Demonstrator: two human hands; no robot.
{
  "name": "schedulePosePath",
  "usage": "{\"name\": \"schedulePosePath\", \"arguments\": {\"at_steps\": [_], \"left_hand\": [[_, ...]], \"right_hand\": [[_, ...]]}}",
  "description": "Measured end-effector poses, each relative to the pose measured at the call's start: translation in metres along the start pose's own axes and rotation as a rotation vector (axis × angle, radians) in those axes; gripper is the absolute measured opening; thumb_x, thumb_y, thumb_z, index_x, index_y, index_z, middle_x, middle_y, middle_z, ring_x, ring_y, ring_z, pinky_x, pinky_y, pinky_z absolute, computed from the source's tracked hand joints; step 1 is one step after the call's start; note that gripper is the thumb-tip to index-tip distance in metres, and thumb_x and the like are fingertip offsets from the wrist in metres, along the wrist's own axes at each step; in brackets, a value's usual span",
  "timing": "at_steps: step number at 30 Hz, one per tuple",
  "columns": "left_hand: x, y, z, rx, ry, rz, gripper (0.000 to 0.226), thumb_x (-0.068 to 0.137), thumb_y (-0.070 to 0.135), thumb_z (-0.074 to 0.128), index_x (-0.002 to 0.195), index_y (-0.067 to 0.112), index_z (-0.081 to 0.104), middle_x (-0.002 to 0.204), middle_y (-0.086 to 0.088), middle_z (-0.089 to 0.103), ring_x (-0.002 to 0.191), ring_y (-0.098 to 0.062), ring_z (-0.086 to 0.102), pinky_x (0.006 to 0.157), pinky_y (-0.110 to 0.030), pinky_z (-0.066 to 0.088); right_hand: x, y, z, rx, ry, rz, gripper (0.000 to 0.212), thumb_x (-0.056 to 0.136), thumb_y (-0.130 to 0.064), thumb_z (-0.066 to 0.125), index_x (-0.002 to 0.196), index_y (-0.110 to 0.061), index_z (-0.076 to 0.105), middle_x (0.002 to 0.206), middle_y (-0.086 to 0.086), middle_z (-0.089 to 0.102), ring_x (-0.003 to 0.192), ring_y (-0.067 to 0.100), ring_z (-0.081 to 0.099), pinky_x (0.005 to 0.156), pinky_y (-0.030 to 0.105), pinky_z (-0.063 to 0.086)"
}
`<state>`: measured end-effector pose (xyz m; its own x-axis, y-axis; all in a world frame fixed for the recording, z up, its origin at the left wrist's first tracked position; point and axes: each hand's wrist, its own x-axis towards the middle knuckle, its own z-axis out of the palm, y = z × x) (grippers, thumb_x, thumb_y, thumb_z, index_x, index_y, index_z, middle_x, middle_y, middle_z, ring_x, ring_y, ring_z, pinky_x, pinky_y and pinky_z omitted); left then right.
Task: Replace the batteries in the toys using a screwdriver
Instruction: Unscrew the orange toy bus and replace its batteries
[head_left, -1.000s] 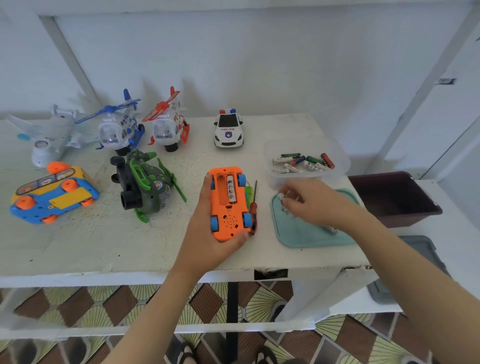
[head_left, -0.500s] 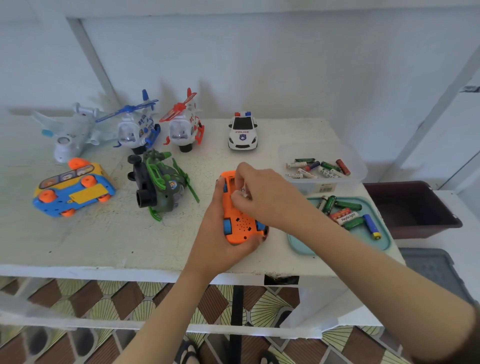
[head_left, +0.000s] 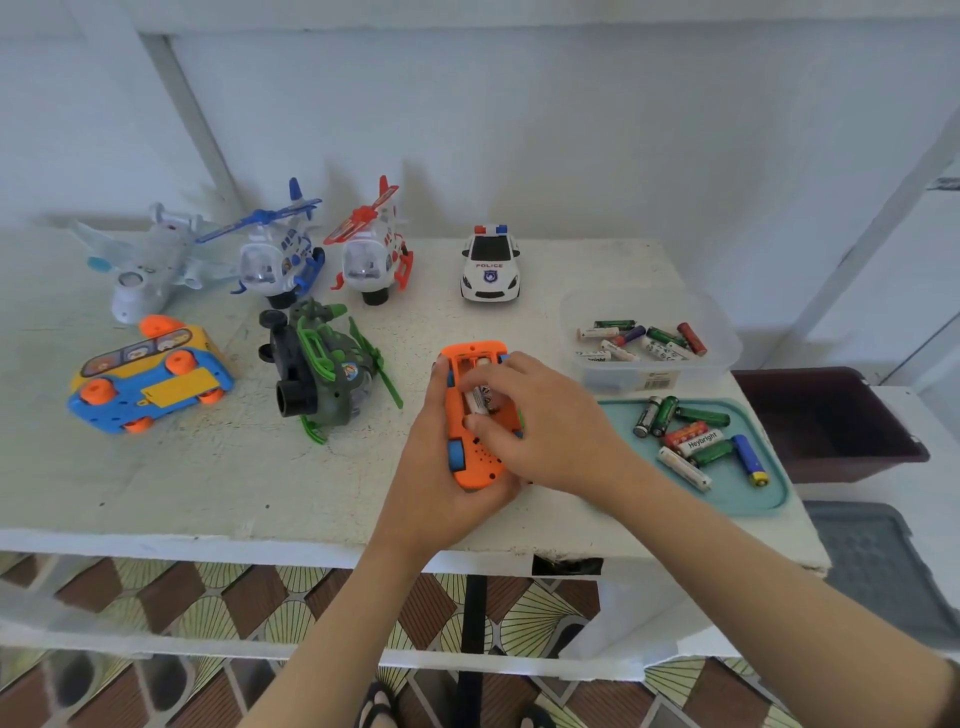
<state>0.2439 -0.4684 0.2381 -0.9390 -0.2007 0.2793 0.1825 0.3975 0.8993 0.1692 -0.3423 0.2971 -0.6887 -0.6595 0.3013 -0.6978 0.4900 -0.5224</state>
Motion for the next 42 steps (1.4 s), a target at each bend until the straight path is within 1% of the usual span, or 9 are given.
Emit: {"name": "schedulePosePath", "arguments": {"at_steps": [5,8,13,23,28,32,34,39,42], "left_hand": [[0.000,0.001,0.000,-0.012,-0.004,0.010,0.111,0.074,0.030,0.078,0.157,0.021,0.005,0.151,0.003,0.041,0.132,-0.015,0.049,0.104,-0.044,0.048],[0.000,0.002,0.000,-0.025,-0.019,0.005,0.110,0.074,0.028,0.077,0.157,0.022,0.004,0.151,0.002,0.040,0.131,-0.014,0.050,0.102,-0.039,0.050],[-0.001,0.004,-0.001,-0.004,0.012,0.017,0.110,0.073,0.038,0.076,0.156,0.024,0.005,0.148,0.004,0.042,0.130,-0.011,0.050,0.099,-0.027,0.050],[-0.001,0.006,-0.001,-0.024,0.024,0.017,0.111,0.070,0.035,0.077,0.154,0.031,0.005,0.145,0.005,0.045,0.124,-0.007,0.055,0.090,-0.015,0.049],[-0.001,0.007,-0.001,-0.050,0.068,0.006,0.119,0.065,0.013,0.087,0.149,0.038,0.006,0.140,0.016,0.044,0.118,-0.002,0.058,0.085,-0.012,0.050],[0.000,0.002,-0.001,-0.037,0.124,0.016,0.111,0.068,0.025,0.079,0.155,0.029,0.009,0.134,0.002,0.055,0.106,-0.013,0.065,0.079,-0.016,0.052],[0.001,0.001,-0.001,-0.034,0.136,0.017,0.112,0.070,0.018,0.080,0.155,0.024,0.009,0.129,-0.001,0.058,0.106,-0.013,0.065,0.081,-0.017,0.052],[0.002,-0.002,0.000,-0.086,0.228,-0.014,0.112,0.070,-0.010,0.080,0.152,0.021,0.008,0.113,0.038,0.058,0.102,0.011,0.060,0.079,-0.006,0.047],[0.003,-0.003,0.000,-0.091,0.273,-0.023,0.111,0.070,-0.010,0.080,0.153,0.019,0.011,0.118,0.024,0.056,0.102,0.011,0.060,0.078,-0.006,0.047]], "right_hand": [[0.001,0.000,0.007,0.088,0.185,0.201,0.070,0.075,-0.041,0.075,0.136,-0.028,0.042,0.112,-0.007,0.041,0.104,0.008,0.043,0.081,0.023,0.033],[0.004,-0.001,0.010,0.252,0.139,0.334,0.085,0.072,-0.040,0.079,0.141,-0.030,0.032,0.118,-0.009,0.037,0.111,0.006,0.041,0.089,0.024,0.035],[0.006,-0.002,0.013,0.674,0.083,0.448,0.064,0.074,-0.022,0.082,0.127,-0.028,0.048,0.114,-0.009,0.061,0.101,0.008,0.061,0.089,0.039,0.055],[0.015,-0.008,0.019,0.839,0.158,0.560,0.055,0.071,0.000,0.078,0.111,-0.027,0.051,0.107,-0.009,0.061,0.097,0.011,0.062,0.087,0.042,0.055],[0.021,-0.005,0.011,0.669,-0.020,0.460,0.051,0.081,-0.014,0.074,0.124,-0.023,0.047,0.118,-0.007,0.056,0.104,0.012,0.058,0.091,0.035,0.052],[0.033,0.003,-0.004,0.679,-0.159,0.469,0.031,0.099,-0.023,0.049,0.130,-0.024,0.052,0.124,-0.004,0.058,0.108,0.011,0.057,0.089,0.025,0.048],[0.041,0.009,-0.010,0.640,-0.116,0.558,0.025,0.101,-0.023,0.043,0.121,-0.018,0.057,0.114,0.001,0.061,0.090,0.010,0.061,0.075,0.023,0.052],[0.053,0.024,-0.013,0.267,-0.210,0.591,0.020,0.097,-0.022,0.050,0.092,-0.006,0.060,0.079,0.008,0.067,0.056,0.018,0.063,0.048,0.024,0.051],[0.059,0.027,-0.006,-0.082,-0.303,0.511,0.028,0.094,-0.024,0.051,0.075,-0.004,0.051,0.070,0.011,0.059,0.052,0.020,0.054,0.048,0.025,0.042]]}}
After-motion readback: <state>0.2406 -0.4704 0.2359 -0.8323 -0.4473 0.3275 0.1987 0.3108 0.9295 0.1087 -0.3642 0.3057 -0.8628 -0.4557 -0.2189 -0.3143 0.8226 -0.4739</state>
